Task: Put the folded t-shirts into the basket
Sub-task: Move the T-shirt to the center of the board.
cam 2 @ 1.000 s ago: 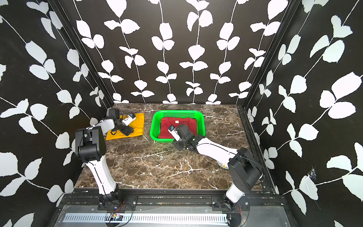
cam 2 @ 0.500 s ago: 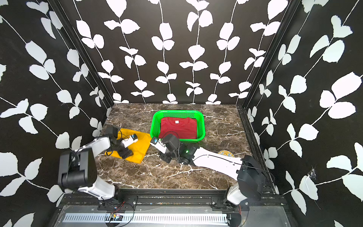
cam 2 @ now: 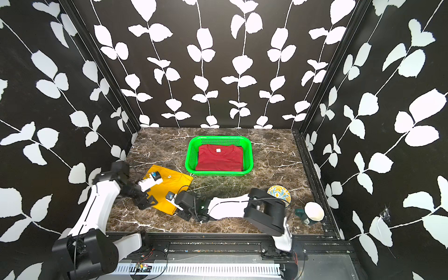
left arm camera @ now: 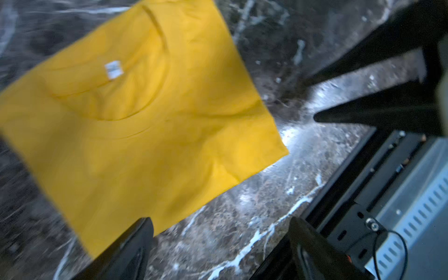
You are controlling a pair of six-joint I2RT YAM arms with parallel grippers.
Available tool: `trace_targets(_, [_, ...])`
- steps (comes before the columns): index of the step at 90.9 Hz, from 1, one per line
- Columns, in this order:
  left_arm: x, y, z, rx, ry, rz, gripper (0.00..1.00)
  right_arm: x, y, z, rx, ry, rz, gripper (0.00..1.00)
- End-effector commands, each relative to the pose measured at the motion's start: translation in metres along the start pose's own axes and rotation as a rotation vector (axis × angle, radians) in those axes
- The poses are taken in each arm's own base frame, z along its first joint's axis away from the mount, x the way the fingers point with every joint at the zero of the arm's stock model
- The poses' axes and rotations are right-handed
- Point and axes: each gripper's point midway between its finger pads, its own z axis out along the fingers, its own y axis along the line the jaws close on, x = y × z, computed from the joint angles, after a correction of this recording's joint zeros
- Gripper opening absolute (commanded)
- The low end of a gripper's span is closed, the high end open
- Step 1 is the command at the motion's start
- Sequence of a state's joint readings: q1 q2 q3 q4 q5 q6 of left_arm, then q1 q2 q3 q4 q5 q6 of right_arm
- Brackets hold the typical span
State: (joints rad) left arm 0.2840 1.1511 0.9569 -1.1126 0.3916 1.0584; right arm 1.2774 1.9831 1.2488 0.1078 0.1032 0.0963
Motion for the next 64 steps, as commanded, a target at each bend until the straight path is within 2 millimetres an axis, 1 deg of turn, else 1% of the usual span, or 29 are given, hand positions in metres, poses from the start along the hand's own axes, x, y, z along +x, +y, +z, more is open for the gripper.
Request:
trace_targets(1, [-0.007,0.038,-0.019,-0.103,-0.058,-0.184,0.91,-0.061,0.000,0.006,0.034,-0.188,0.103,0.35])
trace_targets(7, [-0.011,0.057,-0.027,-0.126,-0.087,-0.243,0.90,-0.069,-0.004,0.018,0.068,-0.218,0.124,0.36])
trace_targets(10, [-0.012,0.065,-0.028,-0.136,-0.092,-0.266,0.90,-0.068,-0.006,0.026,0.084,-0.214,0.116,0.36])
trace_targets(11, [-0.013,0.068,-0.029,-0.143,-0.095,-0.270,0.90,-0.071,-0.007,0.027,0.090,-0.221,0.114,0.36])
trace_targets(18, [-0.015,0.082,-0.030,-0.171,-0.107,-0.293,0.90,-0.068,-0.010,0.049,0.126,-0.185,0.079,0.36])
trace_targets(20, [-0.016,0.084,-0.029,-0.173,-0.112,-0.297,0.90,-0.062,-0.010,0.056,0.132,-0.164,0.072,0.36])
trace_targets(22, [-0.017,0.086,-0.028,-0.174,-0.119,-0.297,0.90,-0.063,-0.010,0.060,0.133,-0.160,0.070,0.36])
trace_targets(26, [-0.020,0.088,-0.026,-0.170,-0.135,-0.291,0.90,-0.055,-0.007,0.071,0.128,-0.137,0.067,0.36])
trace_targets(30, [-0.021,0.091,-0.024,-0.167,-0.142,-0.287,0.90,-0.042,-0.004,0.080,0.112,-0.107,0.075,0.36])
trace_targets(36, [-0.021,0.096,-0.020,-0.176,-0.146,-0.279,0.89,-0.023,0.002,0.086,0.063,-0.039,0.100,0.35])
trace_targets(38, [-0.021,0.098,-0.019,-0.181,-0.147,-0.279,0.89,-0.020,0.004,0.084,0.050,-0.025,0.109,0.35])
trace_targets(42, [-0.022,0.100,-0.016,-0.183,-0.160,-0.276,0.89,-0.009,0.011,0.081,0.011,0.016,0.111,0.34])
trace_targets(46, [-0.025,0.098,-0.012,-0.169,-0.185,-0.268,0.89,0.001,0.016,0.074,-0.022,0.045,0.118,0.33])
trace_targets(49, [-0.027,0.096,-0.009,-0.155,-0.204,-0.261,0.89,0.015,0.019,0.067,-0.040,0.077,0.128,0.32])
trace_targets(56, [-0.032,0.091,-0.003,-0.114,-0.247,-0.253,0.89,0.036,0.019,0.042,-0.052,0.119,0.162,0.31])
trace_targets(60, [-0.034,0.089,0.000,-0.098,-0.256,-0.249,0.88,0.059,0.016,0.027,-0.039,0.162,0.190,0.31])
trace_targets(64, [-0.036,0.087,0.003,-0.085,-0.257,-0.237,0.88,0.066,0.012,0.008,-0.029,0.157,0.237,0.31])
